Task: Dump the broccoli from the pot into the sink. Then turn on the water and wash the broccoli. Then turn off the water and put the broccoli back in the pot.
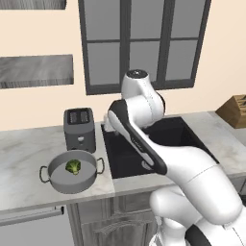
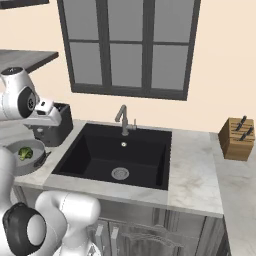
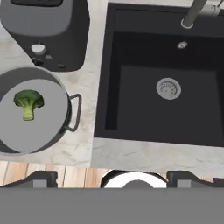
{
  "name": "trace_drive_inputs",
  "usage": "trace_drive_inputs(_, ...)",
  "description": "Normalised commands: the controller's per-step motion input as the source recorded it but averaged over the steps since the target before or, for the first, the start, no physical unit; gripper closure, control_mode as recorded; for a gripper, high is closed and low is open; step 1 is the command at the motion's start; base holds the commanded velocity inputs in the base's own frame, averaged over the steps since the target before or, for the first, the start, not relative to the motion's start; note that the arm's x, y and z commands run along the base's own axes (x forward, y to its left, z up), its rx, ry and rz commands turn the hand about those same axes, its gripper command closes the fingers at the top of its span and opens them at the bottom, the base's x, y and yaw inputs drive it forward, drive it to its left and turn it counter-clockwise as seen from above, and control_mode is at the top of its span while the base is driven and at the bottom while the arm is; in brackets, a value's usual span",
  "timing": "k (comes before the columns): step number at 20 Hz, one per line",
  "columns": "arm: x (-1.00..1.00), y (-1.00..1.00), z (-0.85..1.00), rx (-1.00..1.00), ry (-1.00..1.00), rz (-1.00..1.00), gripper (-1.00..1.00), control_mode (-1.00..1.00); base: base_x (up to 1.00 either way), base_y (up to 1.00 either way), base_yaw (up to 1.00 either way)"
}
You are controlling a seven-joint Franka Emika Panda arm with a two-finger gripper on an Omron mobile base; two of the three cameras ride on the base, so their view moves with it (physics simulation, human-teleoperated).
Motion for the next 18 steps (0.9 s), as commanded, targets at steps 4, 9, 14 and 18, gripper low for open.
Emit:
trace_drive_inputs(4,0.00,0.40,-0.45,0.00,0.02,0.00,-1.00,-1.00,0.00,0.00,0.00)
trace_drive_inputs(9,0.00,0.32,-0.42,0.00,0.02,0.00,-1.00,-1.00,0.00,0.00,0.00)
trace_drive_inputs(14,0.00,0.27,-0.37,0.00,0.04,0.00,-1.00,-1.00,0.00,0.00,0.00)
trace_drive_inputs(18,0.02,0.25,-0.41,0.00,0.05,0.00,-1.00,-1.00,0.00,0.00,0.00)
